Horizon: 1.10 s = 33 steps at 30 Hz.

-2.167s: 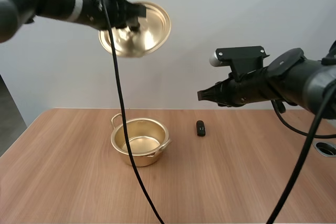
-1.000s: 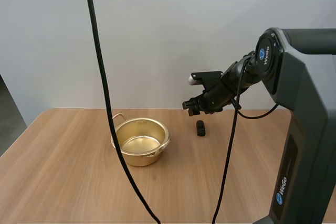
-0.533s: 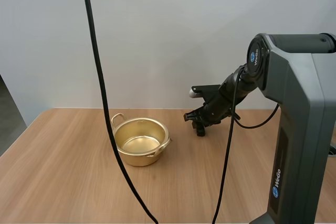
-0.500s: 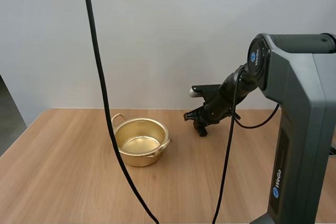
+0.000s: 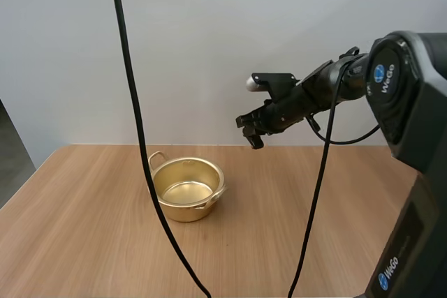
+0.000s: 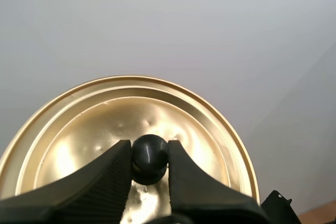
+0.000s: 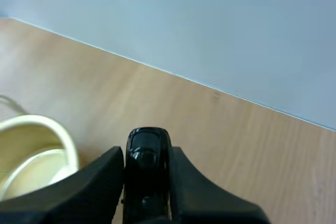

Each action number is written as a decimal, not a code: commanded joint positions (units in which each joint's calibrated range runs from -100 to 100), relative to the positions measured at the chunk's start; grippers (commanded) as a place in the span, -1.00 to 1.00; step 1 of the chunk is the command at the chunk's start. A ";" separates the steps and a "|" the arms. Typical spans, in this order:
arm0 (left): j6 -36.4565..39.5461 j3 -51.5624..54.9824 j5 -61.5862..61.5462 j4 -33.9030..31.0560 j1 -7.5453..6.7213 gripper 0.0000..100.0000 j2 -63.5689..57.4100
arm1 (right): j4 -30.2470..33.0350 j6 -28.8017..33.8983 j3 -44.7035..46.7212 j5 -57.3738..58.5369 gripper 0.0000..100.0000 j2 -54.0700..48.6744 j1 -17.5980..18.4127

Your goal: Open the pot, put the car inside, and close it

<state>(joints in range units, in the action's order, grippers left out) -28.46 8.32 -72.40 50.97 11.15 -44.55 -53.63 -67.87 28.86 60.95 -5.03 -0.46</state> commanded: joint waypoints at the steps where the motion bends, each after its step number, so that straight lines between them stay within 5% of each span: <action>1: -0.03 -0.04 0.39 0.04 -0.01 -1.00 0.10 | -17.41 -15.84 2.02 32.46 -1.00 -4.49 2.02; 7: -0.03 -0.04 -0.03 0.82 -0.01 -1.00 0.10 | -17.19 -22.36 9.71 13.30 -1.00 -1.15 9.65; 10: -0.03 -0.04 -1.12 0.82 -0.01 -1.00 0.10 | -12.09 -22.15 9.97 7.50 -1.00 1.65 12.24; 11: -0.03 -0.04 -1.50 0.69 -0.01 -1.00 0.10 | -10.56 -21.48 9.97 5.65 -0.86 2.12 12.60; 15: -0.03 -0.04 -2.51 0.69 -0.01 -1.00 0.10 | -8.47 -16.88 9.97 -7.39 0.58 2.59 13.03; 16: -0.03 -0.04 -2.51 0.69 -0.01 -1.00 0.10 | -8.68 -16.87 9.97 -10.47 0.67 2.59 13.03; 18: -0.03 -0.04 -3.14 0.69 -0.01 -1.00 0.10 | -8.68 -16.96 9.97 -13.21 0.30 2.59 13.03; 21: -0.03 -0.04 -5.89 -0.83 -0.01 -1.00 0.10 | -7.74 -14.39 9.97 -15.22 -1.00 2.45 12.57; 28: -1.33 9.61 -18.22 -7.63 -0.01 -1.00 1.42 | -3.42 -8.17 11.70 -35.83 -1.00 -2.07 5.46; 33: -3.67 21.14 -22.11 -10.21 -0.79 -1.00 7.36 | -6.50 -7.96 11.70 -30.52 -1.00 -5.61 -3.09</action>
<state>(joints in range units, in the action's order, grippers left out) -31.48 23.39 -94.19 42.13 10.62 -39.56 -59.26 -75.80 40.56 27.83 -10.12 1.96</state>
